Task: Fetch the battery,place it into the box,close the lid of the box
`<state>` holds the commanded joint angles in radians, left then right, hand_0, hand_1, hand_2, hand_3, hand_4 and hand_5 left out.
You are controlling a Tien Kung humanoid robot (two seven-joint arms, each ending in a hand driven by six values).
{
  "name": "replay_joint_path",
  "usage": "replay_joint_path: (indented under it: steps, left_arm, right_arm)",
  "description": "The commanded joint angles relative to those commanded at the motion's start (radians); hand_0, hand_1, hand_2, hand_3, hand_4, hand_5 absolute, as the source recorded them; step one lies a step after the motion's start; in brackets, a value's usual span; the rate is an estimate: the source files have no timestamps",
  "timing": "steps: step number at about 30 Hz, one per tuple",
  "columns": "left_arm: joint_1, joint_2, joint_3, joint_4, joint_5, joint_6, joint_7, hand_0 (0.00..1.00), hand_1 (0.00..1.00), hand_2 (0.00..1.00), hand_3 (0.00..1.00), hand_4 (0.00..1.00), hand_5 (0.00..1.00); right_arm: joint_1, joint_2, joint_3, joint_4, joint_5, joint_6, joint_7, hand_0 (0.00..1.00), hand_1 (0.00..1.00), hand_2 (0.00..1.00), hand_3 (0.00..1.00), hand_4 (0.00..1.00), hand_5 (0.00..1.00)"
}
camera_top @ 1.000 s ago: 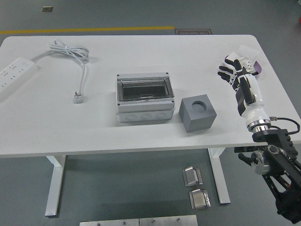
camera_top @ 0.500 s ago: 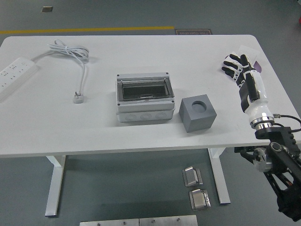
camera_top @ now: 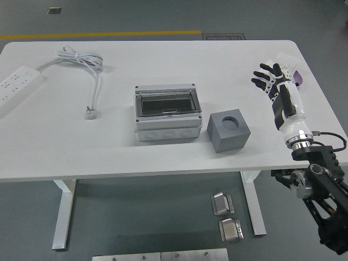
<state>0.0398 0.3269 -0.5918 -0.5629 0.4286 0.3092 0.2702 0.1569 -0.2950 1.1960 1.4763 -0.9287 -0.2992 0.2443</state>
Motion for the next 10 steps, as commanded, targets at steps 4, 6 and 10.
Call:
replay_joint_path:
  steps: [4,6,10]
  left_arm:
    - [0.003,-0.005,-0.001,-0.001,0.004,-0.002,-0.001,0.635,0.690,0.627,0.666,0.579,0.121]
    - [0.006,-0.010,-0.006,-0.002,0.012,-0.006,0.005,0.635,0.690,0.627,0.666,0.579,0.121]
    - [0.009,-0.014,-0.014,-0.003,0.024,-0.006,0.015,0.634,0.690,0.629,0.662,0.585,0.135]
  right_arm:
    - [-0.002,-0.003,-0.004,0.001,0.004,-0.001,0.007,0.810,0.685,0.722,0.749,0.995,0.890]
    - [-0.004,-0.004,-0.006,0.002,0.007,-0.002,0.012,0.810,0.685,0.722,0.749,0.995,0.890]
    - [-0.010,-0.004,-0.009,0.002,0.011,-0.006,0.021,0.809,0.682,0.719,0.749,0.993,0.890]
